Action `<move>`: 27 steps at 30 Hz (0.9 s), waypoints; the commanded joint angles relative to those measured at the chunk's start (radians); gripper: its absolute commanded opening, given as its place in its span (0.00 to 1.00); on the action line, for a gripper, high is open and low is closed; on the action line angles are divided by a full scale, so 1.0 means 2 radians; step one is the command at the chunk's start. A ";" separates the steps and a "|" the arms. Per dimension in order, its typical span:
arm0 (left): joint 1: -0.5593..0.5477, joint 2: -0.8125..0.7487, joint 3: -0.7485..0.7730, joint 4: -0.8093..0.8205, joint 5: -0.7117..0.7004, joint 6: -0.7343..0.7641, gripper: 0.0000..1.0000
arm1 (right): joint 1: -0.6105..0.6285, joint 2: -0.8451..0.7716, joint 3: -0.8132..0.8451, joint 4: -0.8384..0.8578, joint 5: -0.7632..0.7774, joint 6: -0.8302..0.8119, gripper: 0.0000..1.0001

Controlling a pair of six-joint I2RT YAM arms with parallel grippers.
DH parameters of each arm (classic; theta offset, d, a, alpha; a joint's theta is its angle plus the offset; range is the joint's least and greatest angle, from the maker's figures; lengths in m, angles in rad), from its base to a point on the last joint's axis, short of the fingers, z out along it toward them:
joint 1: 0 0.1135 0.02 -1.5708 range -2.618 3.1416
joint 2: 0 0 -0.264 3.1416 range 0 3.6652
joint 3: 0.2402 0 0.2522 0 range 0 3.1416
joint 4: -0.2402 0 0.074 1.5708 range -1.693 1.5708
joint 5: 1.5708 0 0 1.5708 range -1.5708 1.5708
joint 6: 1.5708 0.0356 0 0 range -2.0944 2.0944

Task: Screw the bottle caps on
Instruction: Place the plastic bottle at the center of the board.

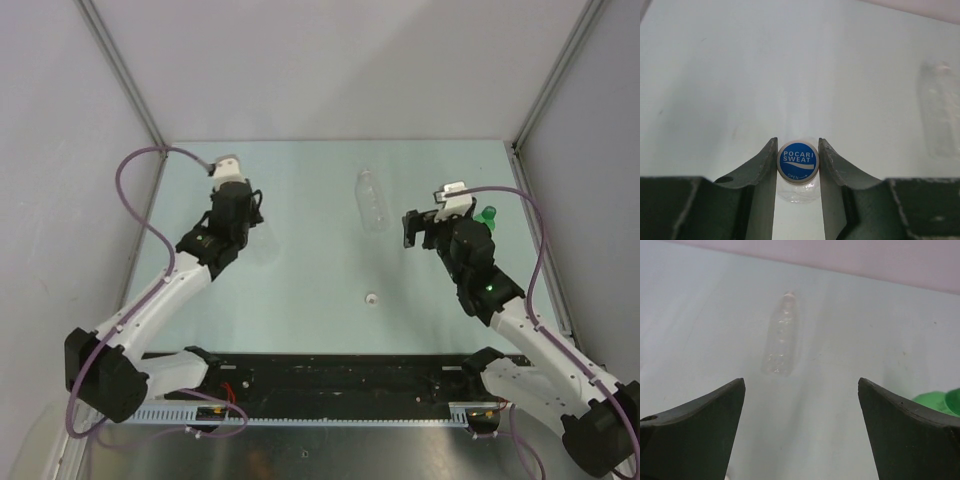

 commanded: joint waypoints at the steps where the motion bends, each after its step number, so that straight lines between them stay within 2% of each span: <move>1: 0.059 -0.026 -0.026 0.005 -0.057 -0.069 0.00 | -0.006 -0.004 0.003 0.036 0.067 0.007 0.99; 3: 0.073 -0.027 -0.038 0.006 -0.071 -0.066 0.00 | -0.008 0.011 0.003 0.043 0.069 -0.019 0.99; 7: 0.083 -0.027 -0.049 0.007 -0.090 -0.061 0.00 | -0.014 0.037 0.003 0.074 0.091 -0.021 0.99; 10: 0.085 -0.022 -0.050 0.008 -0.094 -0.061 0.00 | -0.019 0.040 0.002 0.087 0.063 -0.048 0.99; 17: 0.085 -0.002 -0.058 0.009 -0.073 -0.052 0.00 | -0.027 0.074 0.003 0.094 0.087 0.005 0.99; 19: 0.085 -0.005 -0.061 0.010 -0.057 -0.051 0.06 | -0.027 0.080 0.003 0.093 0.087 0.025 0.99; 23: 0.080 -0.010 -0.065 0.011 -0.042 -0.043 0.27 | -0.028 0.075 0.003 0.096 0.110 0.077 0.99; 27: 0.069 -0.010 -0.066 0.012 -0.040 -0.039 0.39 | -0.028 0.066 0.003 0.095 0.138 0.107 0.99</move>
